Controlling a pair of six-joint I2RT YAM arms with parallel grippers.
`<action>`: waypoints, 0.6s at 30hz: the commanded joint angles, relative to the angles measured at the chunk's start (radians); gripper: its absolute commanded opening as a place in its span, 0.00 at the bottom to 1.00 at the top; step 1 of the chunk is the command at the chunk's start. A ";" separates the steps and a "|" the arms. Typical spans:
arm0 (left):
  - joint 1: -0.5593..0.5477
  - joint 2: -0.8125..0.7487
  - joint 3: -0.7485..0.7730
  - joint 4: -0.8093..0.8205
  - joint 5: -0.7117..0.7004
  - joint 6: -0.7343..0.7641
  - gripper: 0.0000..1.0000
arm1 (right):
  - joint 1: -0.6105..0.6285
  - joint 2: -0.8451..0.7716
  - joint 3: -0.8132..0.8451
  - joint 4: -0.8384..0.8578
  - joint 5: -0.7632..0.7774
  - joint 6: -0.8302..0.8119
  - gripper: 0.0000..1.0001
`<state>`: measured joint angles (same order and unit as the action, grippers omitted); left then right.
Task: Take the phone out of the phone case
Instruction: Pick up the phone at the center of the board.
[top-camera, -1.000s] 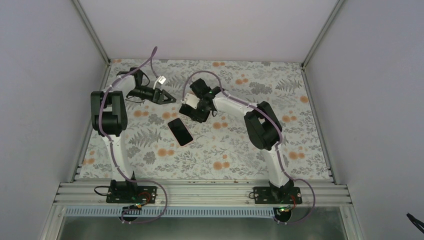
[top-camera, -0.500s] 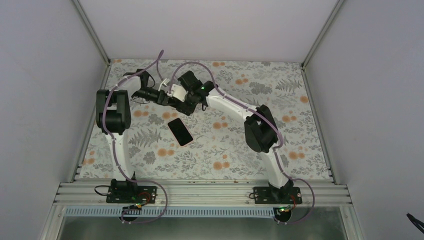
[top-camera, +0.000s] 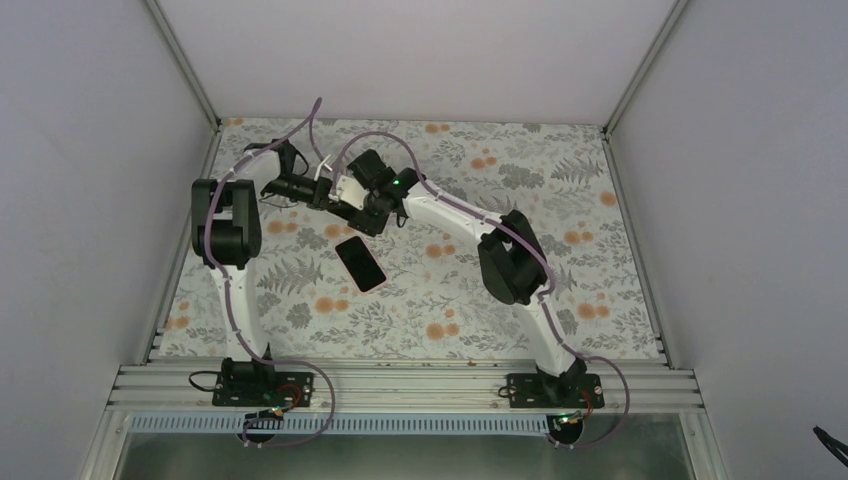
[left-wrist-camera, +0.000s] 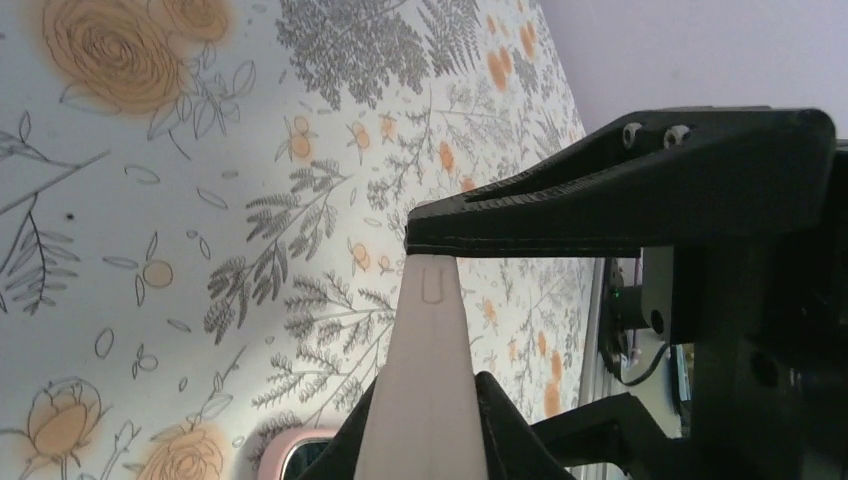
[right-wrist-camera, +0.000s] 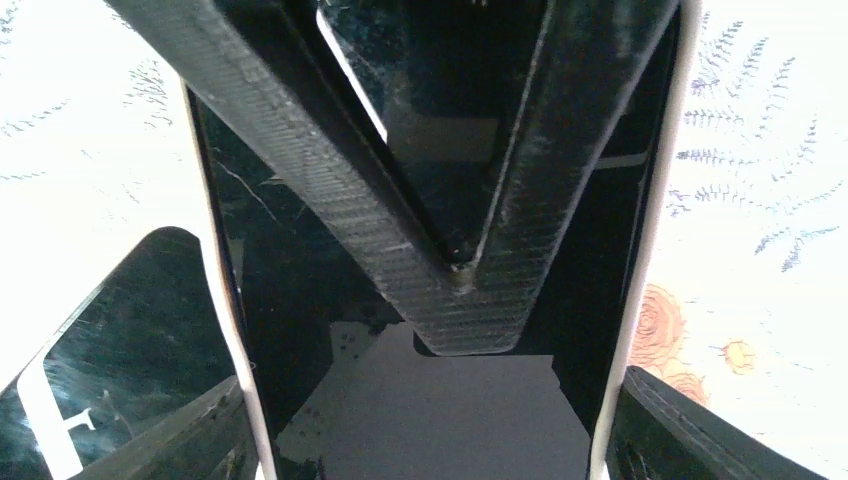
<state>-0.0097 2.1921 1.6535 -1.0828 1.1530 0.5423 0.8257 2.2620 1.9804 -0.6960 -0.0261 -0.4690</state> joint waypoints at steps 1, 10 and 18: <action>-0.010 0.003 0.034 -0.045 0.015 0.108 0.04 | 0.004 -0.052 -0.025 0.030 0.007 -0.005 0.83; -0.078 -0.111 0.041 -0.013 -0.184 0.190 0.02 | -0.199 -0.354 -0.222 -0.070 -0.419 -0.075 1.00; -0.196 -0.391 -0.082 0.114 -0.229 0.369 0.02 | -0.387 -0.499 -0.392 -0.140 -0.718 -0.310 0.92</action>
<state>-0.1577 1.9541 1.5982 -1.0344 0.8860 0.7811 0.4416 1.7626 1.6569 -0.7639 -0.5484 -0.6338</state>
